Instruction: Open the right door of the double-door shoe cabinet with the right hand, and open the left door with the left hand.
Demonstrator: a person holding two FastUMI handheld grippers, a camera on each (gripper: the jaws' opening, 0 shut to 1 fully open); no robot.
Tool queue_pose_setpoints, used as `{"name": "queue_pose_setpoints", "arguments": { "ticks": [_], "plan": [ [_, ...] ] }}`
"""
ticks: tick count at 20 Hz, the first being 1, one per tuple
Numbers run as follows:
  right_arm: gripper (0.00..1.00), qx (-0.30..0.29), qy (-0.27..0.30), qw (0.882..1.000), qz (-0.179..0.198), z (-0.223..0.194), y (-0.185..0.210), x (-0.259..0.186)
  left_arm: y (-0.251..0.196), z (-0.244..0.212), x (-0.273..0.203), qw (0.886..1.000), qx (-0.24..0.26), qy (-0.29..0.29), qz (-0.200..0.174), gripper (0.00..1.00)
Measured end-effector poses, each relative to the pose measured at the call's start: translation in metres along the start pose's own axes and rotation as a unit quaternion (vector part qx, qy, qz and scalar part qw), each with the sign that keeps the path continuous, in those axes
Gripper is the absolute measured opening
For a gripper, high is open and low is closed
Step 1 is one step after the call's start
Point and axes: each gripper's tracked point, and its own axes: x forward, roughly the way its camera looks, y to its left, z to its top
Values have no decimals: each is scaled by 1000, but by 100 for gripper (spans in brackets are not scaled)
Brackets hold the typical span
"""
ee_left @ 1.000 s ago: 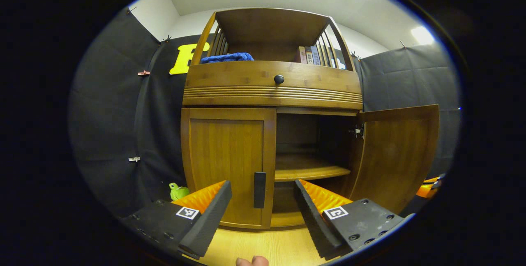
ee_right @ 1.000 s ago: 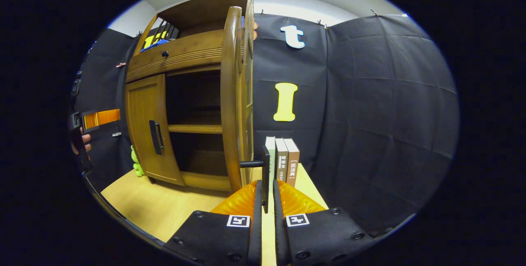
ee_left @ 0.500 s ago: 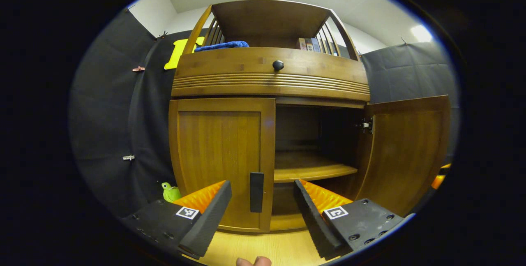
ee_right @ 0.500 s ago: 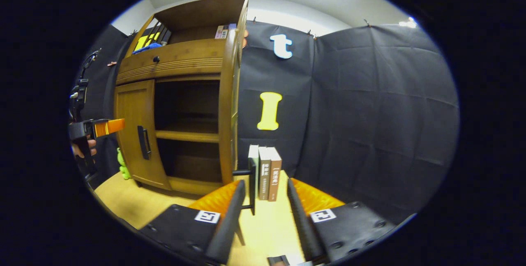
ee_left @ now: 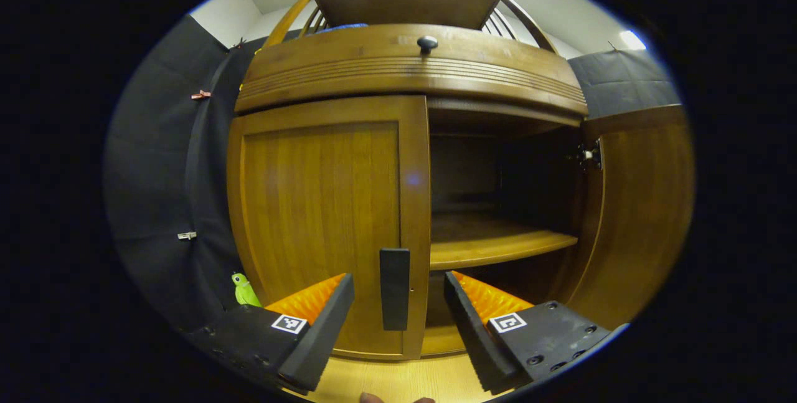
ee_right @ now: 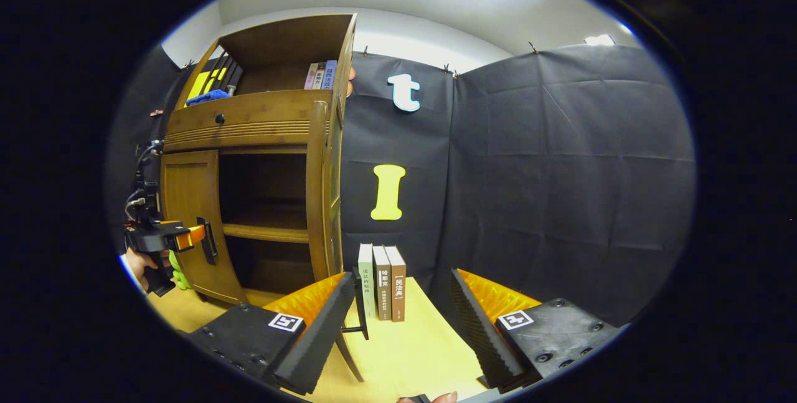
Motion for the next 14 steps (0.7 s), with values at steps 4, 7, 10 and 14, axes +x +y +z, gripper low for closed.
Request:
{"name": "queue_pose_setpoints", "arguments": {
  "ticks": [4, 7, 10, 14],
  "plan": [
    [96, -6, -8, 1000, -2, 2, 0, 1, 6, -18, 25, 1000, 0, 16, 6, 75],
    [98, -12, -3, 1000, -3, -2, -4, 1, 11, -26, 43, 1000, -18, 24, 10, 64],
    [98, -9, 0, 1000, -12, -5, -11, 2, 9, -32, 56, 999, -32, 40, 9, 56],
    [98, -7, 0, 1000, -21, -4, -13, 0, 11, -36, 52, 999, -14, 50, 13, 36]
  ]
}}
